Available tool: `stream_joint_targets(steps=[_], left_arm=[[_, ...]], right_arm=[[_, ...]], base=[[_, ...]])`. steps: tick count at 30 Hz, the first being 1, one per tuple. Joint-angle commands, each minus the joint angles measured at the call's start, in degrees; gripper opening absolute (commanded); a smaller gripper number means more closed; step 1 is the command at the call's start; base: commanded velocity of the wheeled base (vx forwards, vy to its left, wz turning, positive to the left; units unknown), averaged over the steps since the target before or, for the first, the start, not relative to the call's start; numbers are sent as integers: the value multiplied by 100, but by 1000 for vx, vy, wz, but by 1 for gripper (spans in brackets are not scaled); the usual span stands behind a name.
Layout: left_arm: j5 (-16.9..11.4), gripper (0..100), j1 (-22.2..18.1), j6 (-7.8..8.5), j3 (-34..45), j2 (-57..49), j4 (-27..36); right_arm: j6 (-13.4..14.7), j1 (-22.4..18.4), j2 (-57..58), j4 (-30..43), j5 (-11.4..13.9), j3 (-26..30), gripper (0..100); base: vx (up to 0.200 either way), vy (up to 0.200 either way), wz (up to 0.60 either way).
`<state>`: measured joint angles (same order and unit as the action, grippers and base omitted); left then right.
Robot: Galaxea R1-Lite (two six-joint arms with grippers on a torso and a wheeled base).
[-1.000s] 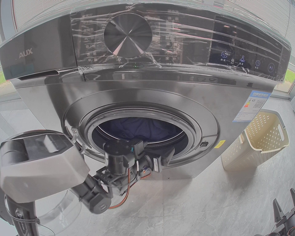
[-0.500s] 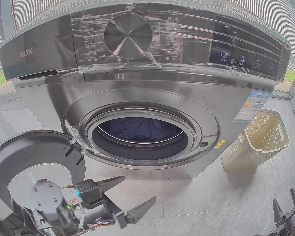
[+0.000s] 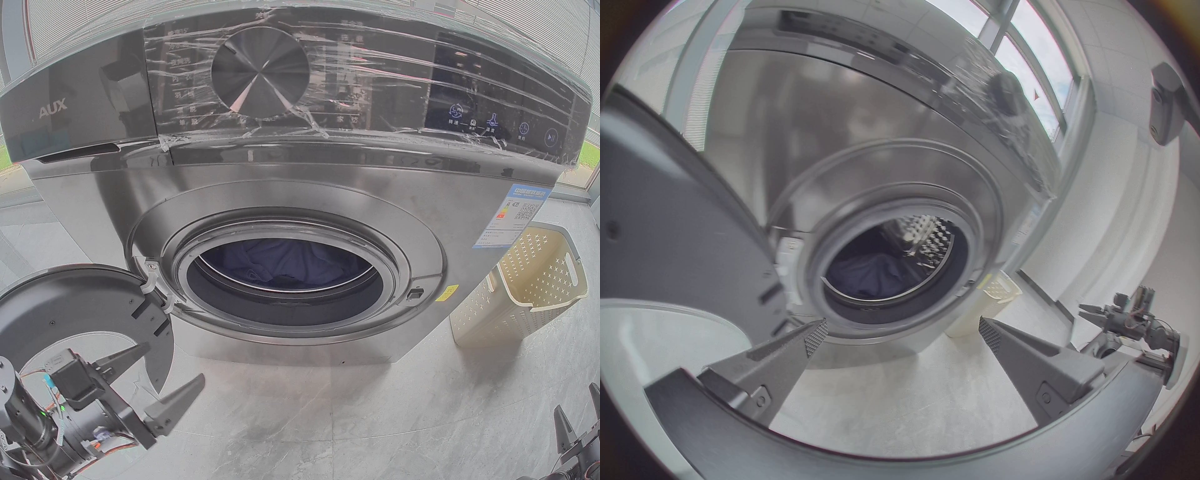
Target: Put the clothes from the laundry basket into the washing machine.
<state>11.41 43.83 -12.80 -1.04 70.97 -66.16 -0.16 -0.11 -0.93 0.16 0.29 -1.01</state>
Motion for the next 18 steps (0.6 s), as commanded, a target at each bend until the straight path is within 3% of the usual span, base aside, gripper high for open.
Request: stream_joint_targets(steps=[1,2,7,11,12,15,17,18], left_arm=[[37,100,-867,-21,104,-1402,789],[28,100,-1254,6,104,-1956,1272],[-332,100,-2159,102,104,-3098,2256],[-614,100,-2897,190,104,-3942,2810],[-842,100,-3258,190,104,-4346,3091],[-1176,100,-3732,199,104,-4891,3689],[-1185,100,-3758,199,104,-4918,3724],[-1493,100,-4022,322,104,-5436,4392]], right_arm=[[-2,-7,93,-7,15,92,100],[-2,-7,93,-7,15,92,100],[-2,-7,93,-7,15,92,100],[-2,-7,93,2,23,92,100],[-2,-7,93,-7,23,92,100],[7,-7,93,-7,15,92,100],[7,-7,93,-7,23,92,100],[7,2,93,-7,15,92,100]], base=[[0,0,0],[0,0,0],[0,0,0],[-200,0,0],[-200,0,0],[-200,0,0],[-200,0,0],[-200,0,0]])
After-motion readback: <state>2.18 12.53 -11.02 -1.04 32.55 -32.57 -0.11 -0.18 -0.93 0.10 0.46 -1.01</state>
